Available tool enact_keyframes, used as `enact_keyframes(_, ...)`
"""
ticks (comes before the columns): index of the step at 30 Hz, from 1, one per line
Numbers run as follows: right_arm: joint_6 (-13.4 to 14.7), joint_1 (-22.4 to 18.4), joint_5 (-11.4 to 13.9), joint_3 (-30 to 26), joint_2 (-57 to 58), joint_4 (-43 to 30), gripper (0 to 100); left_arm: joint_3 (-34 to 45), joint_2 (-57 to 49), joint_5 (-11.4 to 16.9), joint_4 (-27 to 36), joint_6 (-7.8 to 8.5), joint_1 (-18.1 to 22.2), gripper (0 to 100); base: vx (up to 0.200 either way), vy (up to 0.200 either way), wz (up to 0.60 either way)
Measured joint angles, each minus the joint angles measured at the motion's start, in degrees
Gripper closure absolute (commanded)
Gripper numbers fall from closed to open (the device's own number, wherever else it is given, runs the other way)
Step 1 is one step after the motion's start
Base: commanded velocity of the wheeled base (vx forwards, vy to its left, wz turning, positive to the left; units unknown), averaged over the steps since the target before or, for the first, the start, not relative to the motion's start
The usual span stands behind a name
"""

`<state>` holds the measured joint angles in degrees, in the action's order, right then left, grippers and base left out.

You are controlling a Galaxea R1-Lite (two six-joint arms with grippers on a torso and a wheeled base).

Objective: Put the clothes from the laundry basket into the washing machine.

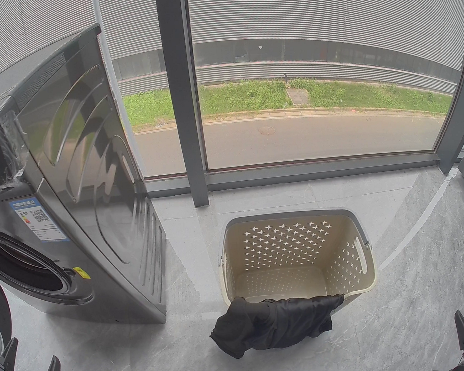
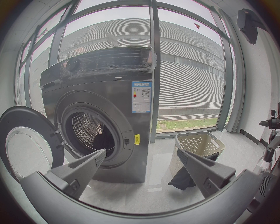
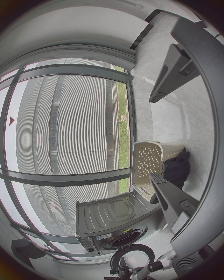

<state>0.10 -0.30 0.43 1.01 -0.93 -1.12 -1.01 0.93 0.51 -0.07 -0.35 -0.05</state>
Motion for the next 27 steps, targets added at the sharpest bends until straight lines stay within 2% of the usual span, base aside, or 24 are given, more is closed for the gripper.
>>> enact_keyframes(2,0.0,0.0,0.0,0.0,0.0,0.0,0,0.0,0.0,0.0,0.0,-0.02,0.0,0,0.0,0.0,0.0)
enact_keyframes(11,-0.4,-0.2,0.2,0.0,0.0,0.0,0,0.0,0.0,-0.1,0.0,-0.22,-0.1,0,-0.2,-0.2,0.0)
enact_keyframes(16,-0.4,-0.1,0.2,0.0,0.0,-0.1,0,0.0,0.0,-0.2,-0.1,-0.6,0.0,0,0.0,0.0,0.0)
enact_keyframes(27,-0.2,-0.1,0.2,0.0,0.0,0.0,0,0.0,0.0,0.0,0.0,-0.11,0.0,0,0.0,0.0,0.0)
